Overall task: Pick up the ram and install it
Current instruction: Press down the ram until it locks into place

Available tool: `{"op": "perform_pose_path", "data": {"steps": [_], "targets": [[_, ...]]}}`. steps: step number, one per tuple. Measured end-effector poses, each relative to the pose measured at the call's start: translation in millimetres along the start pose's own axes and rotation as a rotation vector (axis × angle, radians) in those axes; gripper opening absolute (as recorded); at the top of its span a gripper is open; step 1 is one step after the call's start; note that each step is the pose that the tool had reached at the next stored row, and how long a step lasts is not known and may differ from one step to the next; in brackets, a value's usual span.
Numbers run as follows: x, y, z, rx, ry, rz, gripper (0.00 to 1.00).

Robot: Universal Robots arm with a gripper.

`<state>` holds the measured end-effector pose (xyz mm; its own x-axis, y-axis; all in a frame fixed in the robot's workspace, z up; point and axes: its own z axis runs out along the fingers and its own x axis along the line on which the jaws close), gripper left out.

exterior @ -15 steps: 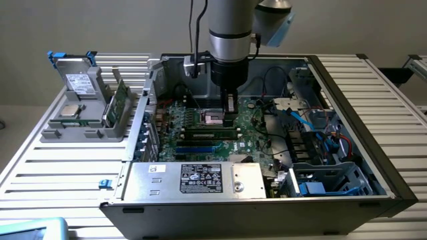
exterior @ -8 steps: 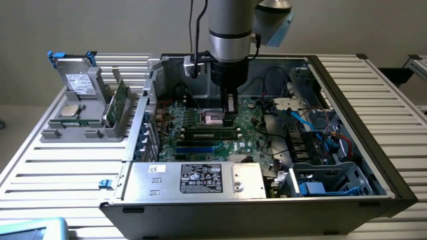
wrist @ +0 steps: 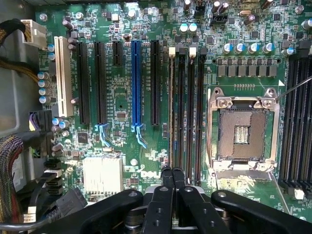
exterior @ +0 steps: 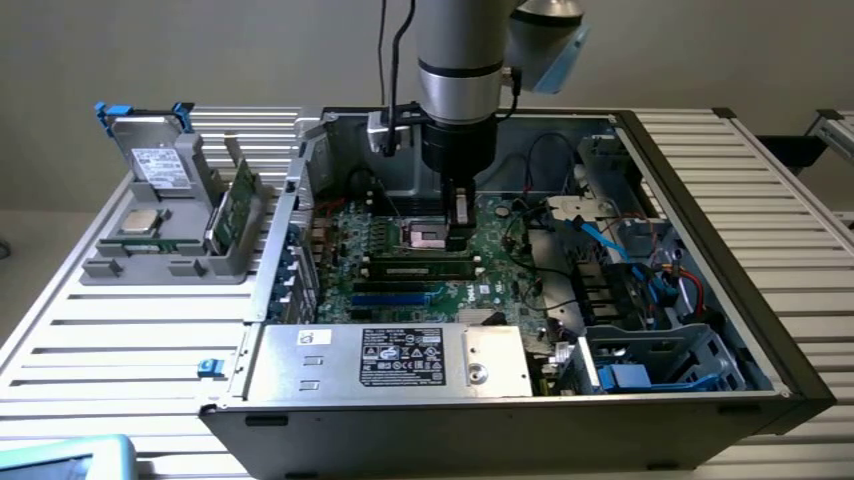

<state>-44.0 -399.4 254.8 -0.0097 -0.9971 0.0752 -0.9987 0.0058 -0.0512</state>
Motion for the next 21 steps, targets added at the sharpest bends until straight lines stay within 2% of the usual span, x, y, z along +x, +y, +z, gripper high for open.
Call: {"op": "perform_pose_path", "data": {"steps": [1,2,5,6,11,16,21], "targets": [[0.0,0.0,0.1,-0.0007,0.0,0.0,0.11],[0.0,-0.1,0.5,-0.0039,-0.0002,0.0,0.11],[-0.2,-0.1,2.1,-0.019,0.0001,0.003,0.11],[-0.2,-0.6,2.9,-0.0219,0.0002,0.003,0.11],[-0.8,-6.3,9.9,-0.0226,0.0004,0.008,0.11],[-1.2,-6.3,16.1,-0.0239,0.0007,0.016,0.11],[-1.5,-7.6,19.4,-0.0248,-0.005,0.023,0.11]]}}
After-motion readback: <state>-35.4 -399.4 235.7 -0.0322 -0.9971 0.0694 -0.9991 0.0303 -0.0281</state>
